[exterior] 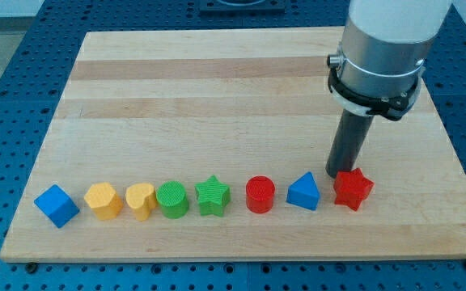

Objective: Push the red star toward the center

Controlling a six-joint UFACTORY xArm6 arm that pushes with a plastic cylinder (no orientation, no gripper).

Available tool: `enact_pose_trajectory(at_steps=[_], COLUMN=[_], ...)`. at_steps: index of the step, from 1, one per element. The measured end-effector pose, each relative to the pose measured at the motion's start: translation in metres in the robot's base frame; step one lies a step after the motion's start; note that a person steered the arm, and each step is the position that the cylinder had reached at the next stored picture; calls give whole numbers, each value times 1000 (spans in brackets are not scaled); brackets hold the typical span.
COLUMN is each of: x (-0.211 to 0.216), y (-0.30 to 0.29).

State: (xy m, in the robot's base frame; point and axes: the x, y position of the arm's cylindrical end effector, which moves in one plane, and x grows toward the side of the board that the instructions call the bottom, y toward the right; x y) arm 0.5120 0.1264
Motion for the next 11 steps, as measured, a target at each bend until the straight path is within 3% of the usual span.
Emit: enact_pose_trajectory(at_steps=[3, 4, 6, 8, 11], x=[-35, -36, 15, 83, -8], y=[10, 50, 98, 62, -26])
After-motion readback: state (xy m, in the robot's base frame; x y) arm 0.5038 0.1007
